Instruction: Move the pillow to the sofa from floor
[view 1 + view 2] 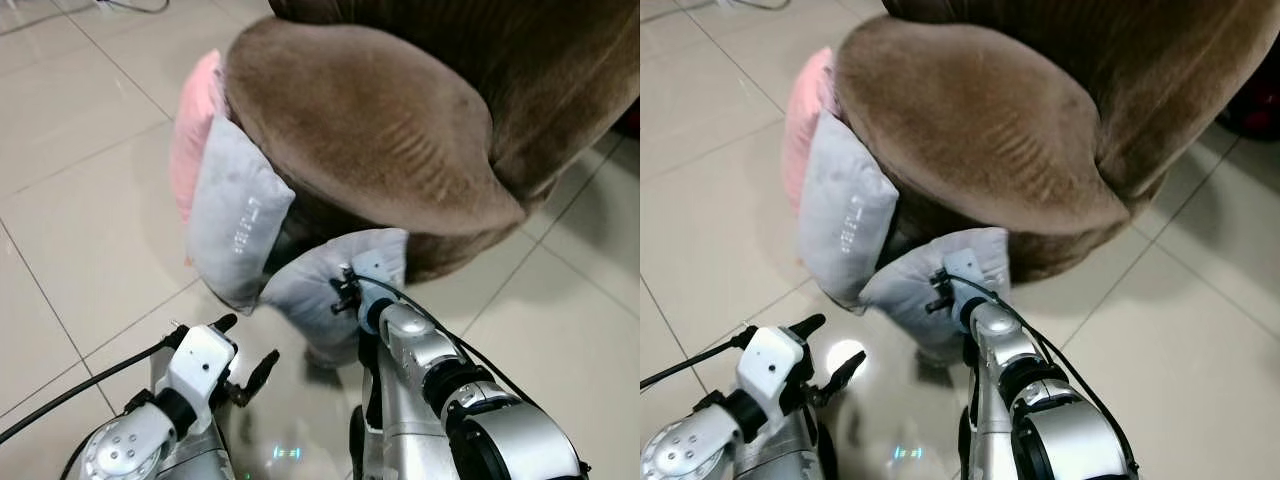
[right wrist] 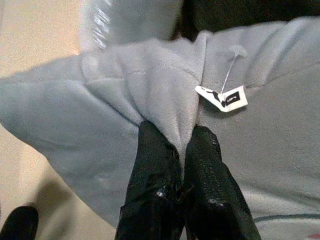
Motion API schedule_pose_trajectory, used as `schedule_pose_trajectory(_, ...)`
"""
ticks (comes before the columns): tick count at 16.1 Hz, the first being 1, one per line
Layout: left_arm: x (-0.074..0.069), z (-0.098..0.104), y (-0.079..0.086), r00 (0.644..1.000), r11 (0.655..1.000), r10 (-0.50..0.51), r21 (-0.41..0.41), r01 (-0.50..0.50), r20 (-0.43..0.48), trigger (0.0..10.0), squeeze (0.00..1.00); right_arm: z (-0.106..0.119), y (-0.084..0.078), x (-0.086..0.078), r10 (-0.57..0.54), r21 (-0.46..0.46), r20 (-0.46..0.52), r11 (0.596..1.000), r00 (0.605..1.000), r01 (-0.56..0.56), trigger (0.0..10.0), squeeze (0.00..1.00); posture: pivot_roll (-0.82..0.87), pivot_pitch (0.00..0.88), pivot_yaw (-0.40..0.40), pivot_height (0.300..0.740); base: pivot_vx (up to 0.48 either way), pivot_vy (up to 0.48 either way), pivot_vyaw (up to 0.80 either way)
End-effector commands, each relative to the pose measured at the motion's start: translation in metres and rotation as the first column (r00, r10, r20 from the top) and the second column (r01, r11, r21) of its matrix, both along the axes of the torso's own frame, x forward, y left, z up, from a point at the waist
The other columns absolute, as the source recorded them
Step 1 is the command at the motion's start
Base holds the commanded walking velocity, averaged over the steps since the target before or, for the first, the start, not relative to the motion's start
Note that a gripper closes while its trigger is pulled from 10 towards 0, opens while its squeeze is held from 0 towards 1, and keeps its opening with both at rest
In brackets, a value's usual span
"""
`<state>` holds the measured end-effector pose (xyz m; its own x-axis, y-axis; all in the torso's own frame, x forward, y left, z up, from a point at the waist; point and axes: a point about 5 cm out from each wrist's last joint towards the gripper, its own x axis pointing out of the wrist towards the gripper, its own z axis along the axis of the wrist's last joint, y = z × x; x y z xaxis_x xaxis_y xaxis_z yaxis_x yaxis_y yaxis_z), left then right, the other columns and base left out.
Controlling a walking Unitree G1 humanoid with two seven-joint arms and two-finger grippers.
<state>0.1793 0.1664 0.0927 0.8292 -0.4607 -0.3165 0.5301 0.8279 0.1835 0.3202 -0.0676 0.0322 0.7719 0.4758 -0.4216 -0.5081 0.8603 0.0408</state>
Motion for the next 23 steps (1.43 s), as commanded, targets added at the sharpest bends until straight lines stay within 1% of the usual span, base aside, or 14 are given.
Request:
schedule_pose_trajectory(1, -0.002, -0.003, -0.002, 1.000, 1.000, 0.001, 0.004, -0.001, -0.006, 10.0, 0.00, -0.009, -0.002, -0.008, 0.026, -0.005, -0.025, 1.000, 0.999, -0.026, 0.0, 0.00, 0.08, 0.099, -0.117, 0.482, 0.000, 0.000, 0.00)
schedule_pose_trajectory(6, 0.015, 0.000, -0.002, 0.996, 0.998, 0.055, -0.029, -0.053, 0.065, 10.0, 0.00, 0.016, -0.004, -0.002, 0.104, 0.200, 0.110, 0.972, 0.988, -0.124, 0.0, 0.00, 0.07, 0.000, -0.113, 0.482, 0.000, 0.000, 0.00)
schedule_pose_trajectory(9, 0.030, 0.009, -0.004, 0.986, 0.994, 0.100, -0.065, -0.092, 0.133, 10.0, 0.00, 0.075, -0.032, -0.002, 0.000, 0.437, 0.296, 0.889, 0.955, -0.135, 0.0, 0.00, 0.05, 0.000, -0.085, 0.482, 0.000, 0.000, 0.00)
schedule_pose_trajectory(11, 0.037, 0.012, -0.006, 0.982, 0.992, 0.112, -0.074, -0.101, 0.154, 10.0, 0.00, 0.104, -0.044, -0.004, -0.059, 0.506, 0.359, 0.851, 0.932, -0.141, 0.0, 0.00, 0.05, 0.000, -0.085, 0.482, 0.000, 0.000, 0.00)
schedule_pose_trajectory(12, 0.044, 0.013, -0.007, 0.976, 0.991, 0.122, -0.075, -0.110, 0.178, 10.0, 0.00, 0.135, -0.053, -0.002, -0.121, 0.544, 0.425, 0.826, 0.897, -0.146, 0.0, 0.00, 0.05, 0.000, -0.087, 0.482, 0.000, 0.000, 0.00)
schedule_pose_trajectory(13, 0.047, 0.014, -0.007, 0.974, 0.990, 0.130, -0.077, -0.117, 0.188, 10.0, 0.00, 0.150, -0.056, -0.004, -0.148, 0.560, 0.455, 0.814, 0.878, -0.153, 0.0, 0.00, 0.05, 0.000, -0.086, 0.482, 0.000, 0.000, 0.00)
schedule_pose_trajectory(15, 0.052, 0.018, -0.006, 0.963, 0.984, 0.168, -0.091, -0.152, 0.213, 10.0, 0.00, 0.250, -0.087, -0.004, -0.353, 0.652, 0.594, 0.738, 0.722, -0.176, 0.0, 0.00, 0.05, 0.000, -0.082, 0.482, 0.000, 0.000, 0.00)
schedule_pose_trajectory(16, 0.051, 0.018, -0.006, 0.962, 0.984, 0.169, -0.091, -0.152, 0.214, 10.0, 0.00, 0.266, -0.093, -0.006, -0.395, 0.674, 0.604, 0.717, 0.692, -0.178, 0.0, 0.00, 0.05, 0.000, -0.083, 0.482, 0.000, 0.000, 0.00)
schedule_pose_trajectory(18, 0.050, 0.018, -0.006, 0.962, 0.984, 0.170, -0.089, -0.154, 0.215, 10.0, 0.00, 0.302, -0.115, -0.004, -0.529, 0.758, 0.574, 0.632, 0.625, -0.162, 0.0, 0.00, 0.06, 0.000, -0.086, 0.482, 0.000, 0.000, 0.00)
schedule_pose_trajectory(19, 0.050, 0.018, -0.006, 0.961, 0.984, 0.171, -0.089, -0.155, 0.217, 10.0, 0.00, 0.306, -0.124, -0.001, -0.567, 0.764, 0.560, 0.635, 0.604, -0.113, 0.0, 0.00, 0.06, 0.000, -0.086, 0.482, 0.000, 0.000, 0.00)
schedule_pose_trajectory(20, 0.050, 0.018, -0.005, 0.960, 0.984, 0.172, -0.085, -0.157, 0.219, 10.0, 0.00, 0.290, -0.125, 0.008, -0.559, 0.744, 0.526, 0.668, 0.642, -0.028, 0.0, 0.00, 0.07, 0.000, -0.091, 0.482, 0.000, 0.000, 0.00)
schedule_pose_trajectory(21, 0.051, 0.017, -0.003, 0.960, 0.984, 0.173, -0.079, -0.159, 0.220, 10.0, 0.00, 0.257, -0.114, 0.019, -0.514, 0.680, 0.450, 0.727, 0.730, 0.092, 7.5, 0.00, 0.07, 0.000, -0.092, 0.482, 0.000, 0.000, 0.00)
schedule_pose_trajectory(22, 0.051, 0.017, -0.002, 0.960, 0.984, 0.173, -0.076, -0.160, 0.221, 10.0, 0.00, 0.240, -0.109, 0.023, -0.509, 0.638, 0.410, 0.753, 0.757, 0.161, 10.0, 0.00, 0.07, 0.000, -0.094, 0.482, 0.000, 0.000, 0.00)
schedule_pose_trajectory(23, 0.053, 0.018, -0.001, 0.958, 0.984, 0.174, -0.069, -0.163, 0.229, 10.0, 0.00, 0.210, -0.095, 0.028, -0.480, 0.595, 0.295, 0.769, 0.826, 0.234, 10.0, 0.00, 0.07, 0.000, -0.096, 0.482, 0.000, 0.000, 0.00)
